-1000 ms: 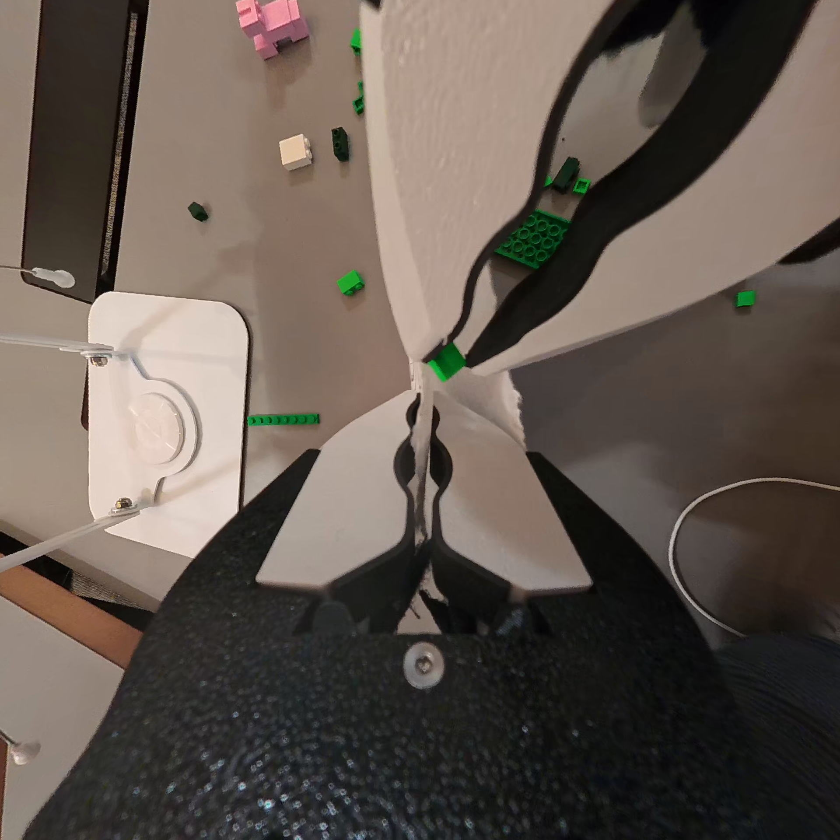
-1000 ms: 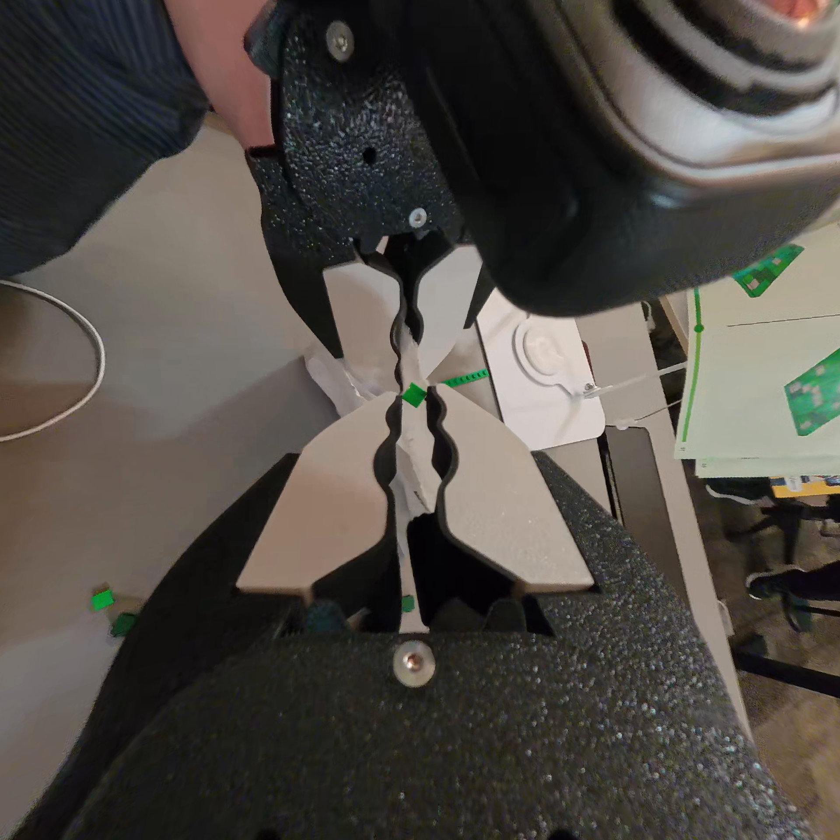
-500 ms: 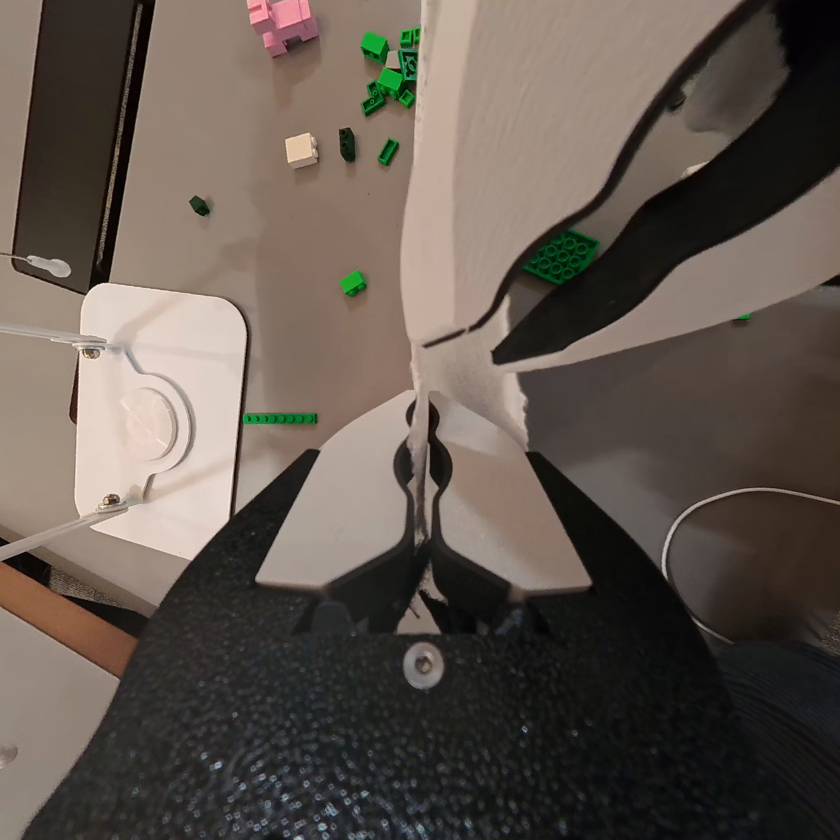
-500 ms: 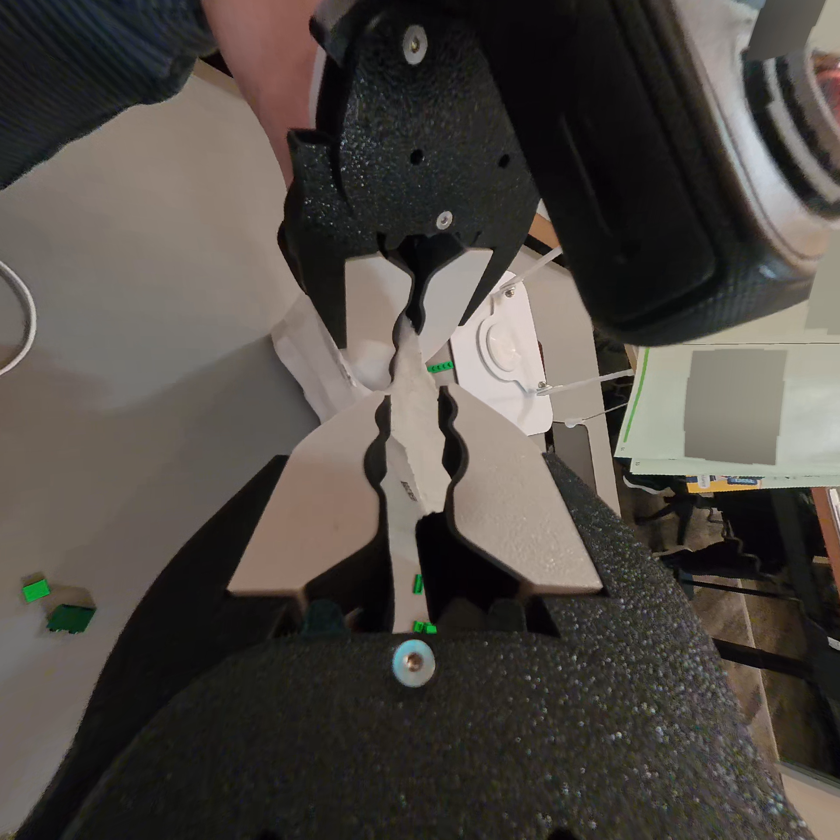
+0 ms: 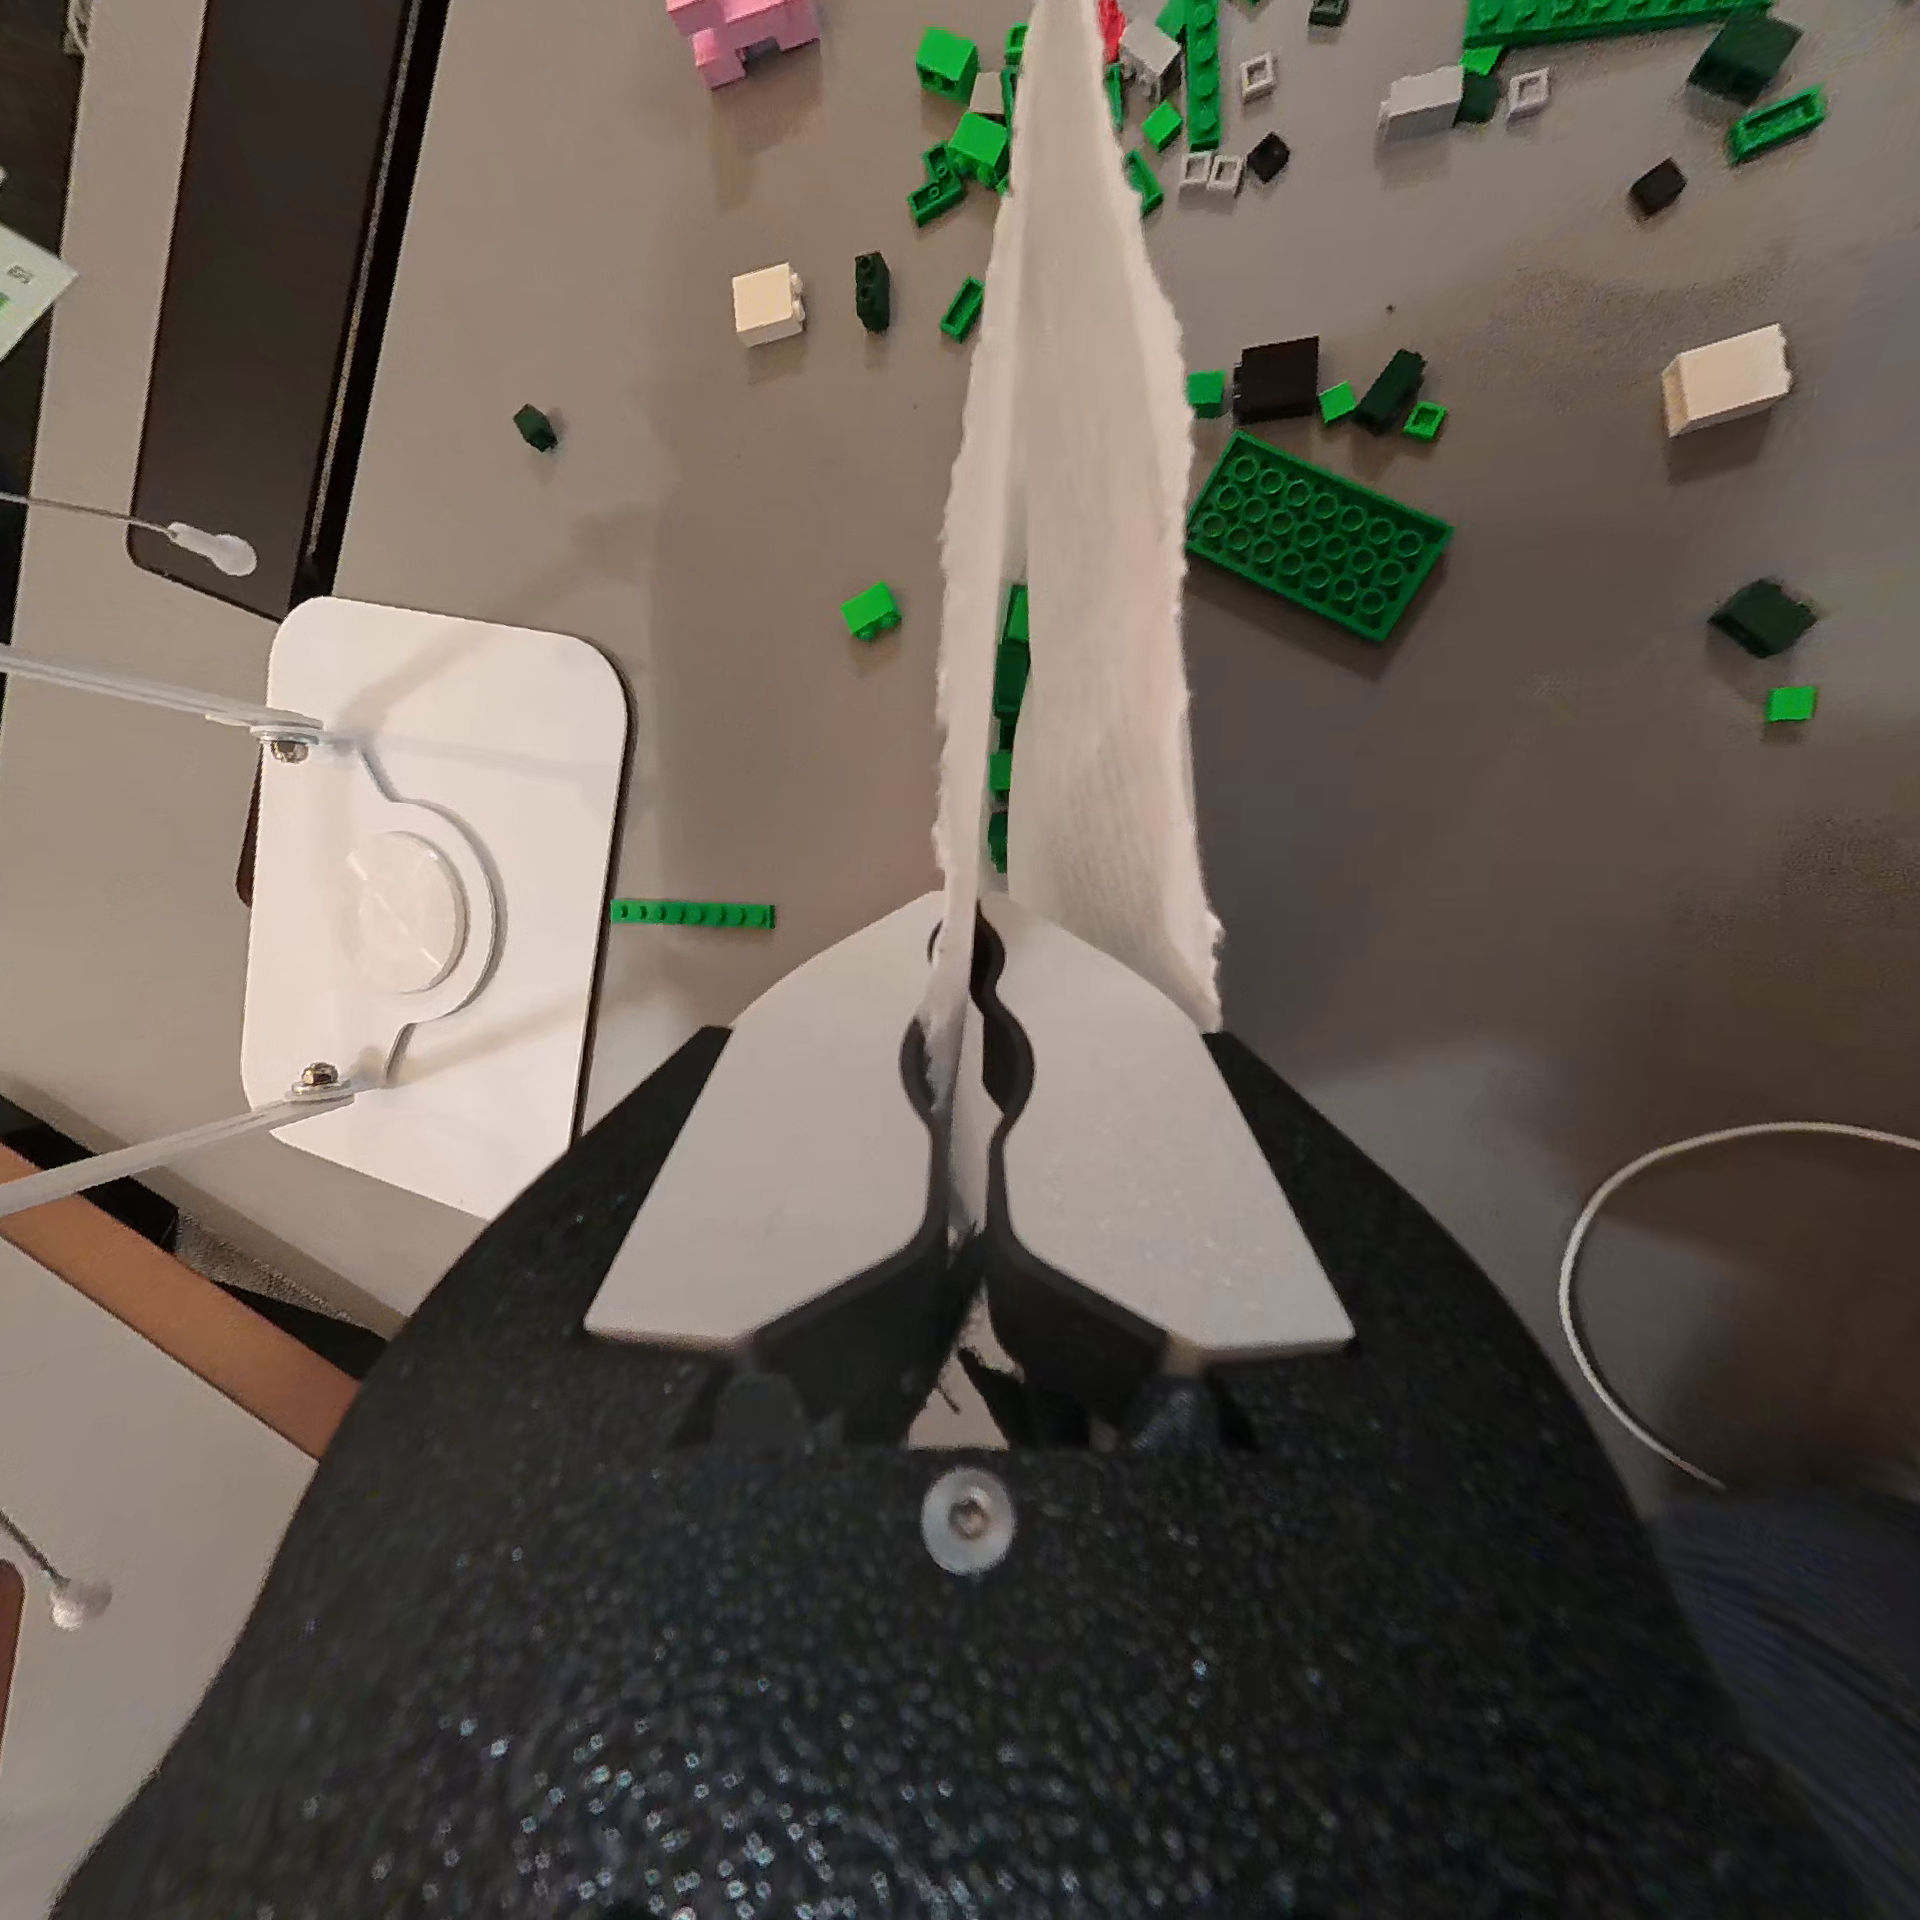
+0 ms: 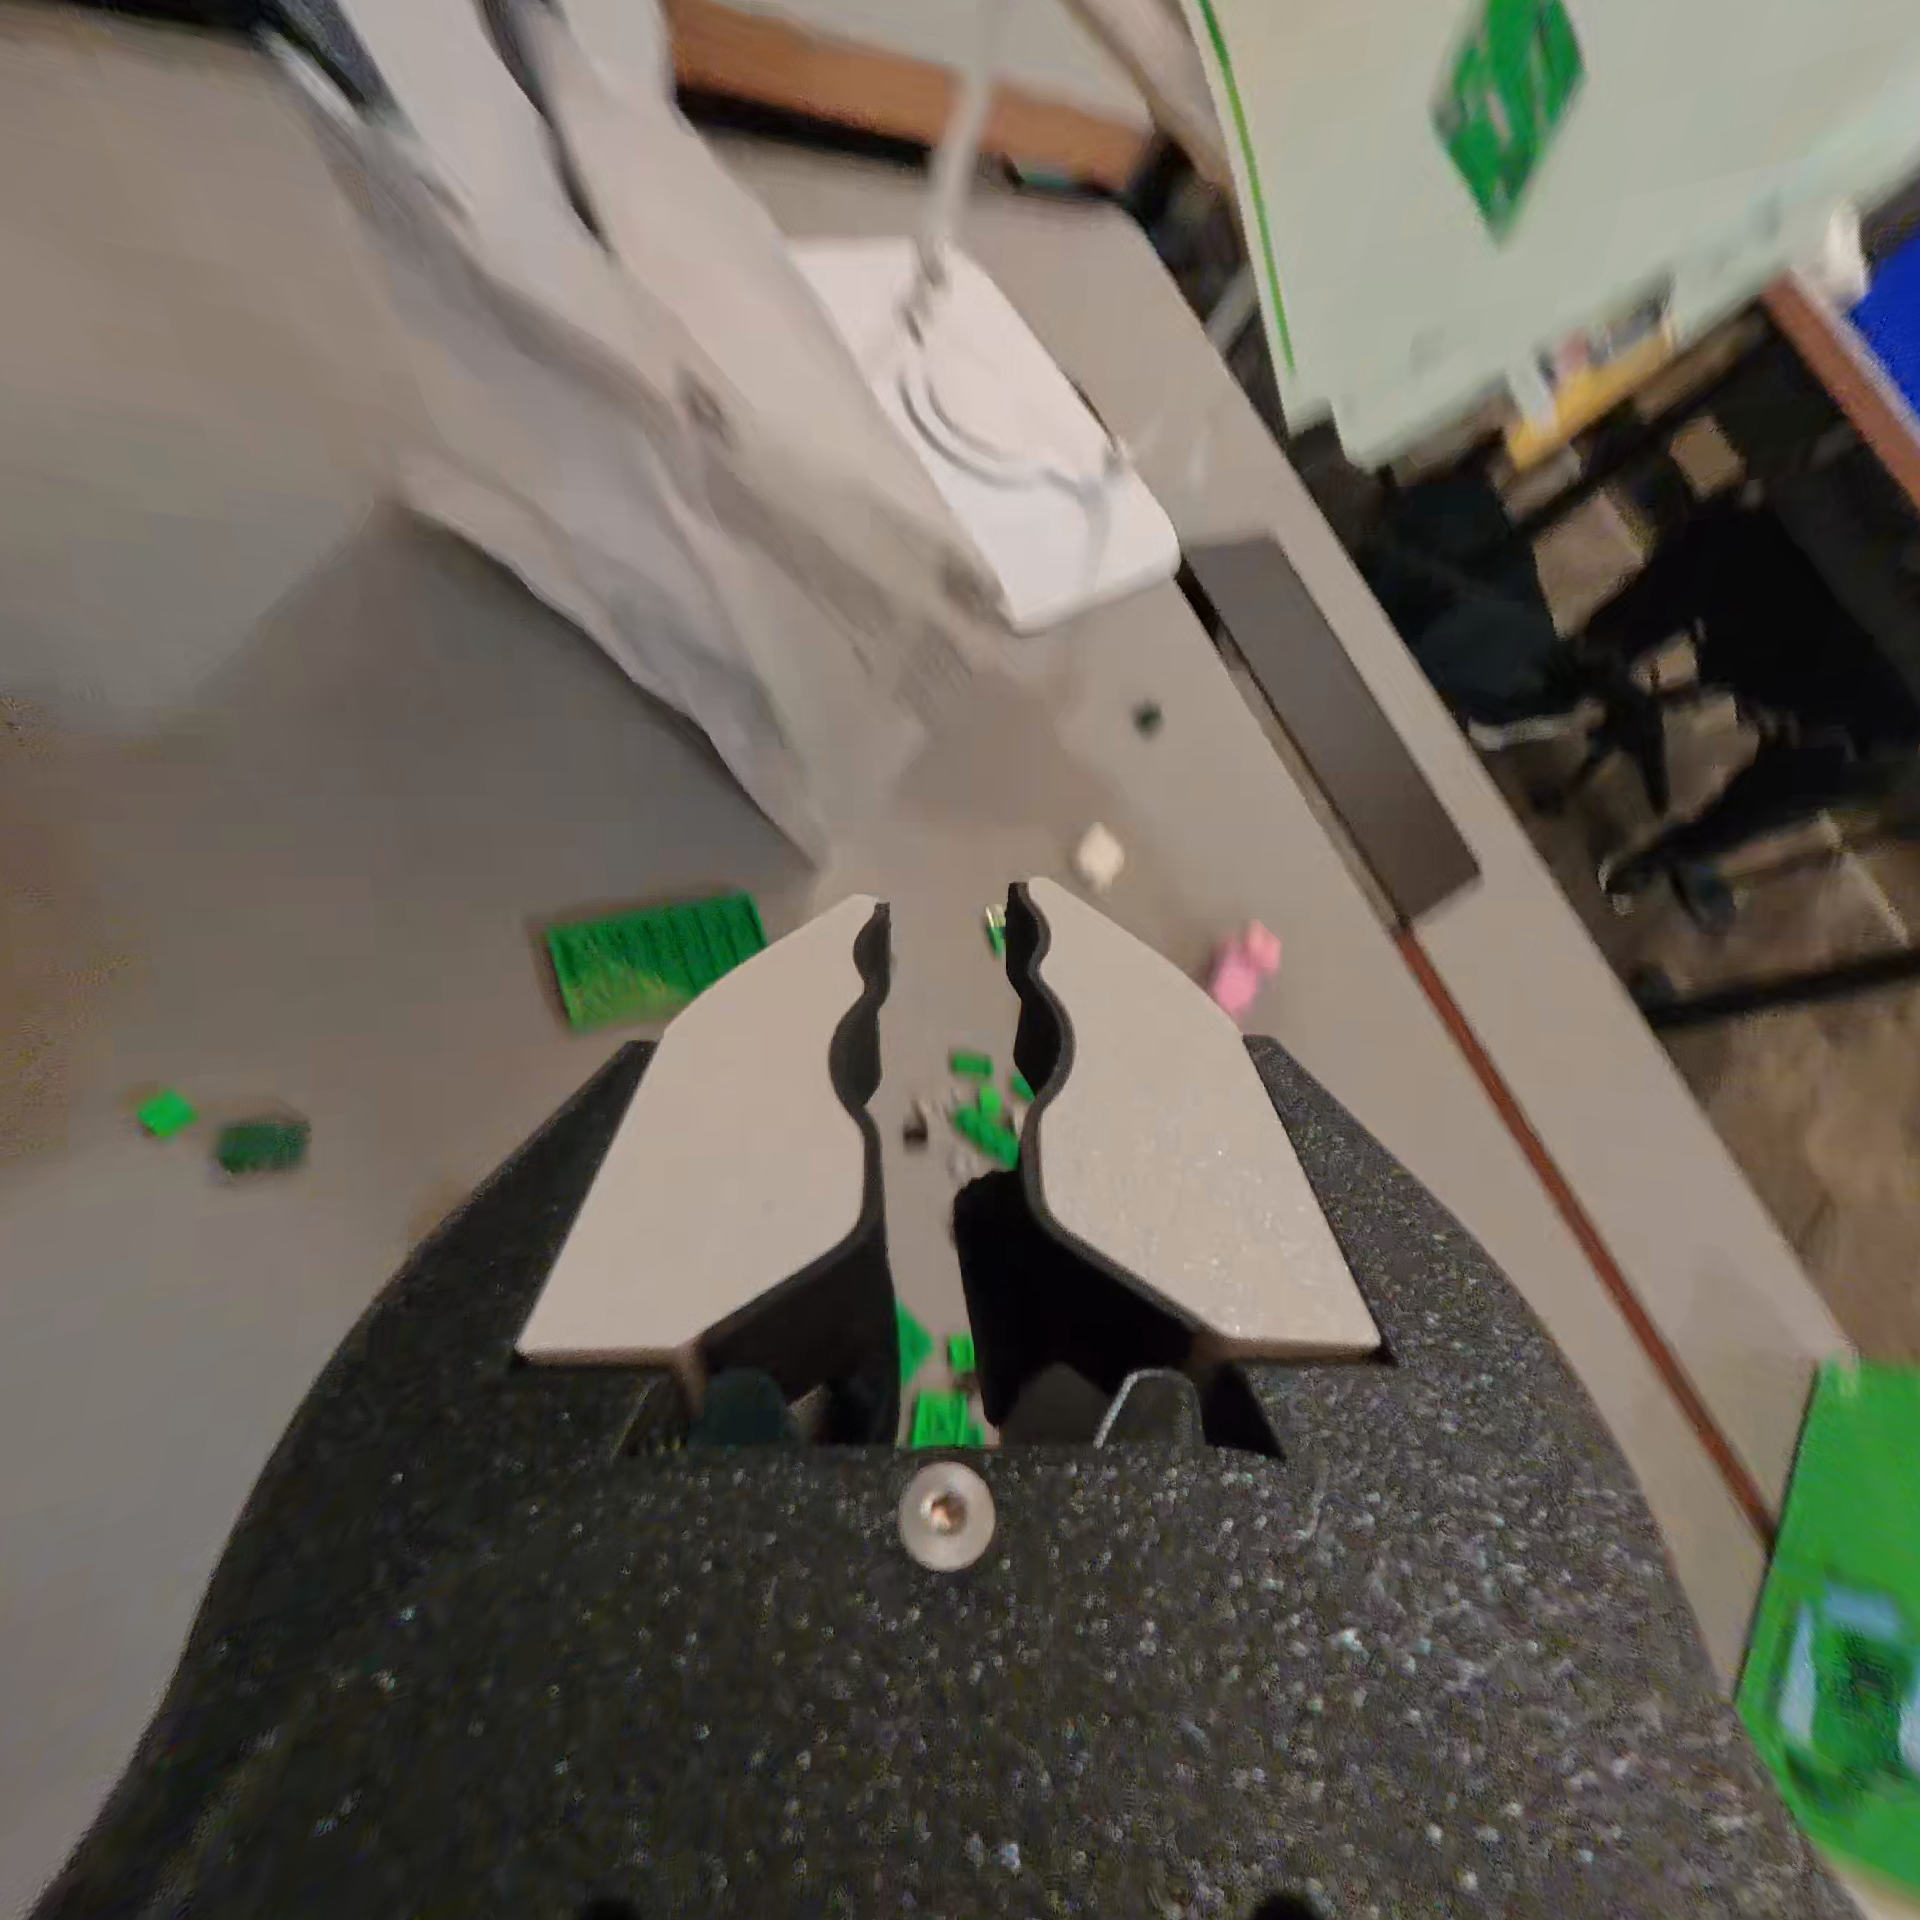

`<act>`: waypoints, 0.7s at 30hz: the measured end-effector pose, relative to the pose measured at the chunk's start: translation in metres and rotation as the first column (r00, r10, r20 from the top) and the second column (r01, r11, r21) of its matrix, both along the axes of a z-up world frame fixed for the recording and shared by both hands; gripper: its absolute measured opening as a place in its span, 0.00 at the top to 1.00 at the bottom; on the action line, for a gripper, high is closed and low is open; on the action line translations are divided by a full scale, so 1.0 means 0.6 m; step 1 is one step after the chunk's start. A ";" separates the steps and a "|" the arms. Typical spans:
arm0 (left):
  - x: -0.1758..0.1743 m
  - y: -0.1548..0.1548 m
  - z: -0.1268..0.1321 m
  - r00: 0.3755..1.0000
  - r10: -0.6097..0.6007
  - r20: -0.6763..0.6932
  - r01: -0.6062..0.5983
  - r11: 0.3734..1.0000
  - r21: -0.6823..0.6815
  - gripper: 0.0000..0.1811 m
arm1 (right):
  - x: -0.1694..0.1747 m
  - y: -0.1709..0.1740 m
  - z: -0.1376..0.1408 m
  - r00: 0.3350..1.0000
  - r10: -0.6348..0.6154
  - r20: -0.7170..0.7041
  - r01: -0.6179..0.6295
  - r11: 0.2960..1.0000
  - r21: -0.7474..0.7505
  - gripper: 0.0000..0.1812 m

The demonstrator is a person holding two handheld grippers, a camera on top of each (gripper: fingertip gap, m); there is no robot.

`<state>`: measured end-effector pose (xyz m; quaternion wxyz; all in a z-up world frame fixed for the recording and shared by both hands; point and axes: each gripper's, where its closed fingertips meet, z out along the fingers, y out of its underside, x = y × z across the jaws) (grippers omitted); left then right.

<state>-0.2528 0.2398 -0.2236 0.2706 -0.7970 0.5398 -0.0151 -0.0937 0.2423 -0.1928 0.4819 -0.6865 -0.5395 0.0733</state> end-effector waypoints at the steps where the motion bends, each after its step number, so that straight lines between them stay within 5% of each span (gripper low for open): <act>1: -0.001 -0.002 0.000 1.000 -0.002 0.004 0.002 1.000 -0.004 1.00 | 0.033 0.006 -0.015 0.998 -0.054 0.015 0.054 0.998 -0.022 0.88; 9: -0.008 -0.005 -0.005 1.000 -0.009 0.000 0.009 1.000 -0.022 1.00 | 0.235 -0.001 -0.119 0.944 -0.317 0.094 0.328 0.930 -0.165 0.91; 21: -0.003 -0.007 -0.006 1.000 -0.026 0.006 0.027 0.999 -0.025 1.00 | 0.281 -0.036 -0.202 0.960 -0.245 0.133 0.279 0.858 -0.430 0.85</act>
